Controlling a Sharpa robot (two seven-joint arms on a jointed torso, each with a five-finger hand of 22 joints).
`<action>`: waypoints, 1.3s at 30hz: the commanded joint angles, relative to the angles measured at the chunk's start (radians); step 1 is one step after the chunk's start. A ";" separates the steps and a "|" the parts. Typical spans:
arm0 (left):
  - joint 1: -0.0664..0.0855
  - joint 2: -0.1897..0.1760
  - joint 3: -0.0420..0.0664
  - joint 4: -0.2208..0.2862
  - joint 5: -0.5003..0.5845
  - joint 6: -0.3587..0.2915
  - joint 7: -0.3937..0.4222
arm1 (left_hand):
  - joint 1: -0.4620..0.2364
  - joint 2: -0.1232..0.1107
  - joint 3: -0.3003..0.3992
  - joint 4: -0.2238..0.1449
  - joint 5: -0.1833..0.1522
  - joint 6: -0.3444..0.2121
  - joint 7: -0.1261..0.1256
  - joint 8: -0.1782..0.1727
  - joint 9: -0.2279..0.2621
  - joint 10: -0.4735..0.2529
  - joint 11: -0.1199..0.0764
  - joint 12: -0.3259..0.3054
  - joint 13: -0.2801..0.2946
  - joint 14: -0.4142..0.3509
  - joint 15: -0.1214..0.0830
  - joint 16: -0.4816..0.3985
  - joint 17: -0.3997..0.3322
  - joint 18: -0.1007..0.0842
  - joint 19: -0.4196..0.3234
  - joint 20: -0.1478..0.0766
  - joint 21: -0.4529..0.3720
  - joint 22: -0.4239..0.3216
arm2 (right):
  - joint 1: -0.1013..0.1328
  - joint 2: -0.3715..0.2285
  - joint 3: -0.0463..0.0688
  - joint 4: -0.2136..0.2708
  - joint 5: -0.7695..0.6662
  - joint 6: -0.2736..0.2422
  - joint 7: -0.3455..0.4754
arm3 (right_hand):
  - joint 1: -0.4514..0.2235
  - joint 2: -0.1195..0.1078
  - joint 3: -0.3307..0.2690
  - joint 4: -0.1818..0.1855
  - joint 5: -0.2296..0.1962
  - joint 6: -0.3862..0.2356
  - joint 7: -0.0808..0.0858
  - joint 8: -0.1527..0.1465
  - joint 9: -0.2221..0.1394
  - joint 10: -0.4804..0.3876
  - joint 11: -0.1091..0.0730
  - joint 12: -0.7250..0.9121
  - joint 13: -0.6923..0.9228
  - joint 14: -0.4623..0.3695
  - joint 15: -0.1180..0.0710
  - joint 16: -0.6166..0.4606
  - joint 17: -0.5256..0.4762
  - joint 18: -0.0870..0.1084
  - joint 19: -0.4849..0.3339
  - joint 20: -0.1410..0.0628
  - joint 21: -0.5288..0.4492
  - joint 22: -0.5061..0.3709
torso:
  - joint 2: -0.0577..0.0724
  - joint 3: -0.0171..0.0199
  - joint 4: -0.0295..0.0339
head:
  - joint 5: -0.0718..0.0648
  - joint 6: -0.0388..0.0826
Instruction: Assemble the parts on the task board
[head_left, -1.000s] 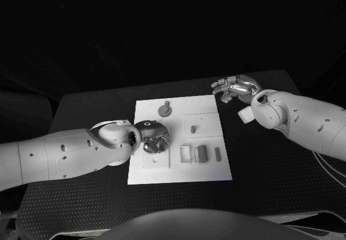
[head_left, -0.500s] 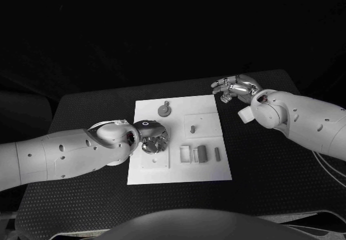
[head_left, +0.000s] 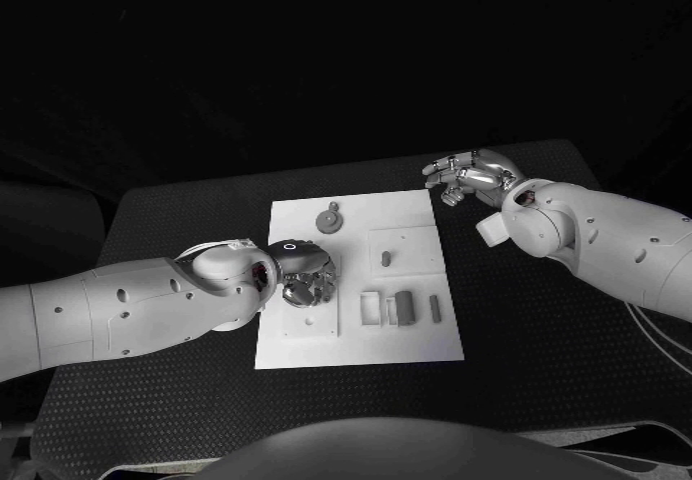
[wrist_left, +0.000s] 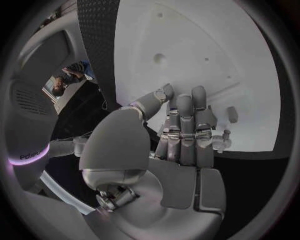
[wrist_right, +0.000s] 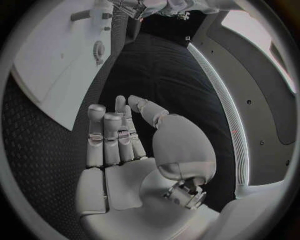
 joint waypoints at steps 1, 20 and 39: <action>0.000 -0.001 0.000 0.001 0.025 -0.013 0.013 | -0.025 -0.017 -0.027 0.000 0.006 -0.030 0.001 -0.017 -0.006 0.006 0.002 0.009 0.005 0.007 0.002 -0.001 0.003 0.000 0.008 0.002 0.003 0.002 | 0.000 0.000 0.000 0.001 -0.007 0.017 0.009 | 0.002 0.000 -0.006 0.000 0.002 0.001 0.007 0.005 -0.001 -0.003 0.000 -0.003 -0.001 -0.002 0.006 0.005 -0.001 0.046 0.003 -0.005 0.002 0.017 | 0.000 0.0006 -0.0002 | 0.000 0.000; 0.000 0.001 0.000 0.001 0.046 -0.055 0.009 | -0.168 -0.041 -0.235 0.003 0.007 -0.056 -0.006 -0.009 -0.014 0.020 -0.008 0.047 0.054 0.031 -0.009 0.023 0.038 0.011 0.035 -0.008 0.015 0.008 | 0.000 0.002 0.000 0.000 -0.007 0.018 0.009 | 0.002 0.001 -0.006 0.000 0.002 0.001 0.007 0.006 -0.001 -0.003 0.000 -0.003 -0.002 -0.002 0.006 0.005 -0.001 0.046 0.002 -0.005 0.001 0.017 | 0.000 0.0007 -0.0008 | 0.000 0.000; 0.000 0.023 0.000 -0.011 0.037 -0.044 -0.029 | -0.189 -0.011 -0.250 0.012 0.007 -0.006 -0.008 0.016 -0.014 0.019 -0.011 0.067 0.077 0.031 -0.012 0.037 0.051 0.013 0.043 -0.012 0.022 0.017 | 0.000 0.004 0.000 0.000 -0.007 0.021 0.008 | 0.001 0.002 -0.006 0.001 0.002 0.001 0.007 0.006 -0.002 -0.003 0.000 -0.003 -0.002 -0.002 0.006 0.005 -0.002 0.046 0.002 -0.005 0.001 0.017 | 0.000 0.0011 -0.0010 | -0.001 0.000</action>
